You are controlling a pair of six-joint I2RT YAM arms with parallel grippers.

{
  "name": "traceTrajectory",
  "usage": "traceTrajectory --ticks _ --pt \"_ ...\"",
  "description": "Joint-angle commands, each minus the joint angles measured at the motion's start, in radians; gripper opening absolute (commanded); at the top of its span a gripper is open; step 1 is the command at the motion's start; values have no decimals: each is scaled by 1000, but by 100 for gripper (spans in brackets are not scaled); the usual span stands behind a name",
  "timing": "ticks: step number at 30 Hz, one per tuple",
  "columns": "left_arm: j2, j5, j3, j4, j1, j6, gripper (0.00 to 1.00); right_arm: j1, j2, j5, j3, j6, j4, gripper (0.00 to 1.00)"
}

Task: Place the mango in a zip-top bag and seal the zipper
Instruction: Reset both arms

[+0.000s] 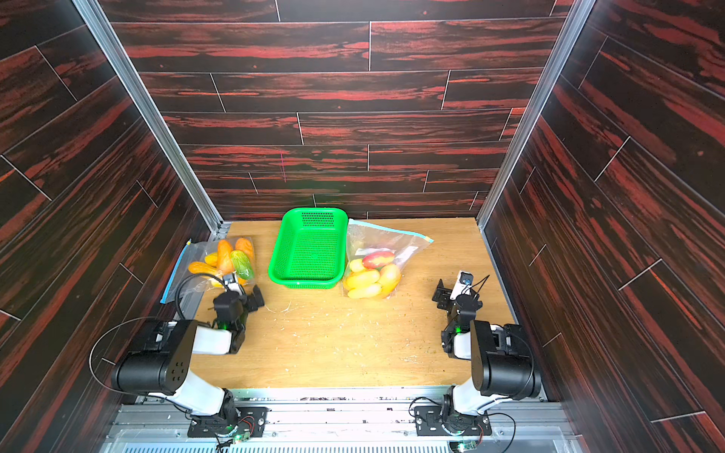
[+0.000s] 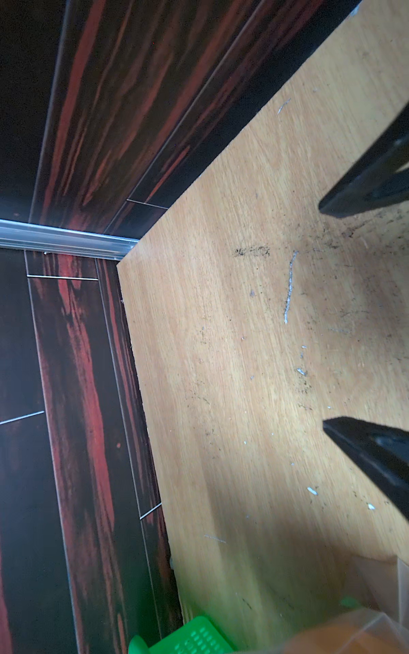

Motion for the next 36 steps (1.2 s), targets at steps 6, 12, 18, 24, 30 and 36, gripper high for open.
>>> traceTrajectory --ticks 6,12,18,24,30,36 --pt "-42 51 35 -101 15 11 100 7 5 12 16 -2 20 90" --pt "-39 49 34 -96 15 8 100 7 6 11 17 -2 19 90" --pt "-39 50 35 -97 15 9 100 6 6 11 18 -2 18 90" --pt "-41 49 35 -96 15 8 100 7 6 11 16 -2 18 90" --pt "-40 49 35 -97 15 9 100 6 6 12 18 -2 19 90" --pt "-38 50 35 -97 15 7 100 14 7 3 25 -14 9 90"
